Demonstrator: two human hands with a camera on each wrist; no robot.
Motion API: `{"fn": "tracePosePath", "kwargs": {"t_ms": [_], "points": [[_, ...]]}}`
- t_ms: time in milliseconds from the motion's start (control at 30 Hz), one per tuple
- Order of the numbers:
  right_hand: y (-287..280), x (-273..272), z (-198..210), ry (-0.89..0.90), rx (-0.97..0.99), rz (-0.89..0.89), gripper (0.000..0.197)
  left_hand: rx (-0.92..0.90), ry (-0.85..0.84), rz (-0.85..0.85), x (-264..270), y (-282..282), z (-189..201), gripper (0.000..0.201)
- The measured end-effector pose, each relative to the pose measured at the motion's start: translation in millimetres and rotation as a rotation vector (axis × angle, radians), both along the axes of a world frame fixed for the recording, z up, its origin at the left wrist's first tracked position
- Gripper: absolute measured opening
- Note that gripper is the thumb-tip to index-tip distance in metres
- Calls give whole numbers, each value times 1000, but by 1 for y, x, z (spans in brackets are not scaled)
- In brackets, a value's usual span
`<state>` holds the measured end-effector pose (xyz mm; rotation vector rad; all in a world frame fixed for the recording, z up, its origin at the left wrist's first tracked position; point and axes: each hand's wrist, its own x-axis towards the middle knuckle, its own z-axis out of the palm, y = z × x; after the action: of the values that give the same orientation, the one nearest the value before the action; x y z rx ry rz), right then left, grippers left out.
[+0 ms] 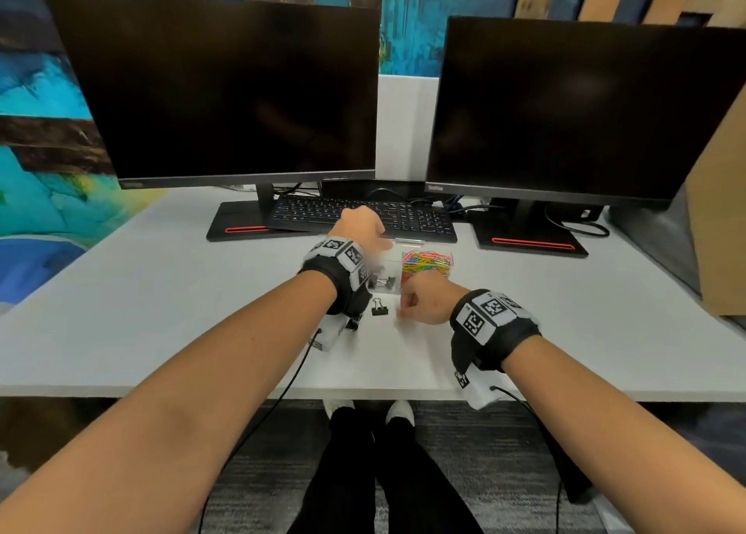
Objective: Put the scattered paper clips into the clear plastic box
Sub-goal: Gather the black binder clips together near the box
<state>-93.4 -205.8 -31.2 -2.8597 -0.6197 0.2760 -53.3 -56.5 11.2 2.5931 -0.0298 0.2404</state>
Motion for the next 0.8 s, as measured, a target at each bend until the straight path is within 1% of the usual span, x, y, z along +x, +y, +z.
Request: {"fn": "tracePosePath", "kwargs": {"t_ms": [67,133,200,267,333,400,467,567,633,733,800], "points": [[5,0,1,-20,27,17,11,-34,-17,30,-2,8,3,17],[12,-2,2,-47,63,53,15,-9,-21,66,-5,15,5,11],[20,-4,2,-51,62,83,25,41,23,118,-7,21,3,14],[28,-5,2,-28,7,98,38,126,126,144,-10,27,-5,18],[34,-5,0,-35,-77,120,43,242,254,111,-8,31,-18,27],[39,-4,0,-48,-108,141,39,320,326,49,-19,31,-23,36],[42,-4,1,-35,-102,132,31,367,381,-38,-33,27,-25,38],[44,-4,1,-21,-94,102,27,359,380,-98,-42,29,-30,39],[44,-5,-1,-41,-126,99,25,344,383,-137,-44,30,-28,43],[41,-4,-4,-43,-179,104,26,396,460,-228,-43,33,-25,54],[38,-4,0,-45,-185,115,28,448,480,-266,-44,35,-26,58]]}}
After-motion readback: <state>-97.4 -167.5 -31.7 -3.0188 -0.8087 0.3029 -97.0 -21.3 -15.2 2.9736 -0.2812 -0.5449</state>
